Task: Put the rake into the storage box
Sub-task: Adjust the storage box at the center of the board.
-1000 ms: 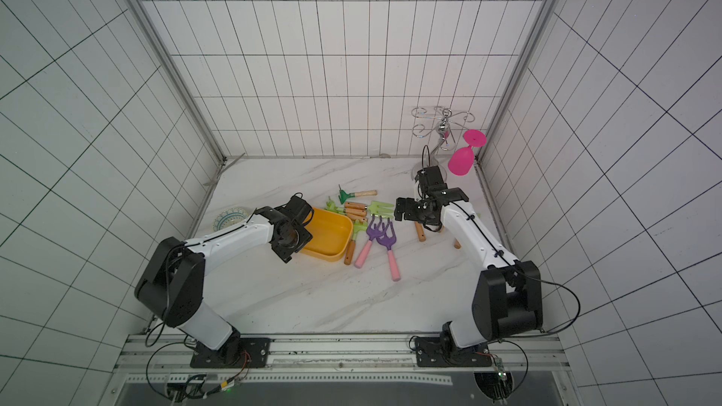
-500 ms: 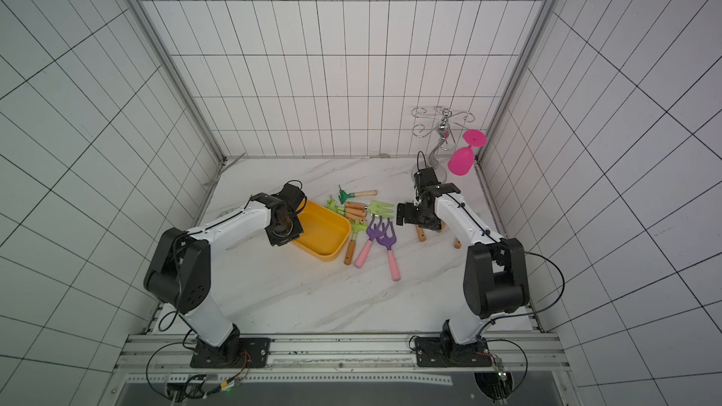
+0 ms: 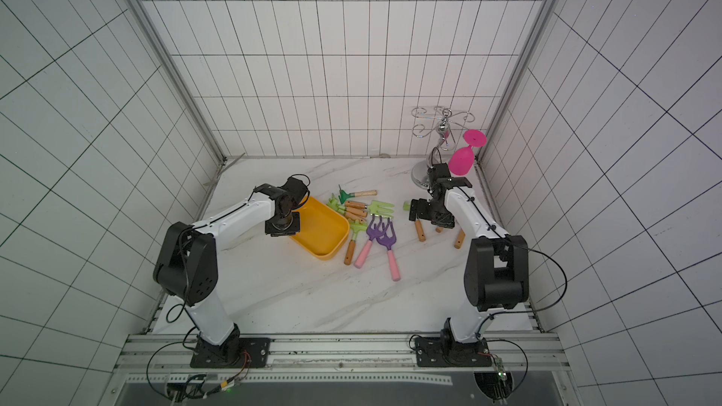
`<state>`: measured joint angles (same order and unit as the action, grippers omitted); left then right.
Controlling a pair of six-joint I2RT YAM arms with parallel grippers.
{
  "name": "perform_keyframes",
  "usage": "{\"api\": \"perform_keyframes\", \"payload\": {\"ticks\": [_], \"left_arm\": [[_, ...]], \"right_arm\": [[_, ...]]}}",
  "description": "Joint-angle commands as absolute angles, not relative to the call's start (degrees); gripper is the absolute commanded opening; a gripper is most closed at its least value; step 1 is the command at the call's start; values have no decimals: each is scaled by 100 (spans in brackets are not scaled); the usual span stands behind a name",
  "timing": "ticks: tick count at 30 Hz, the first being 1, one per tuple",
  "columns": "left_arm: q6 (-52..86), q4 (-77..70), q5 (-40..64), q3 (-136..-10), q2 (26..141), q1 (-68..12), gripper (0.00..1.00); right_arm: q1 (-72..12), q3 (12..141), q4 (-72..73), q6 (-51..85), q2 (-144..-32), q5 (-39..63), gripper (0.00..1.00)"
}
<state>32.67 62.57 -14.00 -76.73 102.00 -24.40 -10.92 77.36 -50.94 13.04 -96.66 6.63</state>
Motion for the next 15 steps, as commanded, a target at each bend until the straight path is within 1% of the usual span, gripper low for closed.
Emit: {"api": "perform_keyframes", "payload": {"ticks": [1, 2, 3, 6, 8, 11, 13, 15], "left_arm": [[3473, 6393, -951, -7596, 10095, -2505, 51], [3673, 6304, -777, -7522, 9984, -2505, 60], [3850, 6224, -661, -7455, 9887, -2503, 66], [4345, 5931, -484, -7301, 9667, -2496, 76], [4565, 5757, -339, -7239, 9695, -2470, 77], [4879, 5477, 0, -7073, 9858, -2399, 77], [5114, 5102, 333, -6849, 9962, -2315, 74], [5277, 4682, 725, -6614, 10047, -2223, 69]], "right_arm": [[-1081, 8047, -5251, 1220, -9875, 992, 95], [-1081, 8027, -5183, 1262, -9882, 1097, 95], [-1081, 8003, -5121, 1274, -9876, 1166, 94], [-1094, 7957, -5030, 1287, -9883, 1249, 94], [-1095, 7950, -4975, 1300, -9918, 1245, 94], [-1090, 7929, -4906, 1336, -9962, 1276, 93], [-1094, 7882, -4856, 1352, -9958, 1268, 93], [-1095, 7827, -4818, 1354, -9931, 1204, 93]]}}
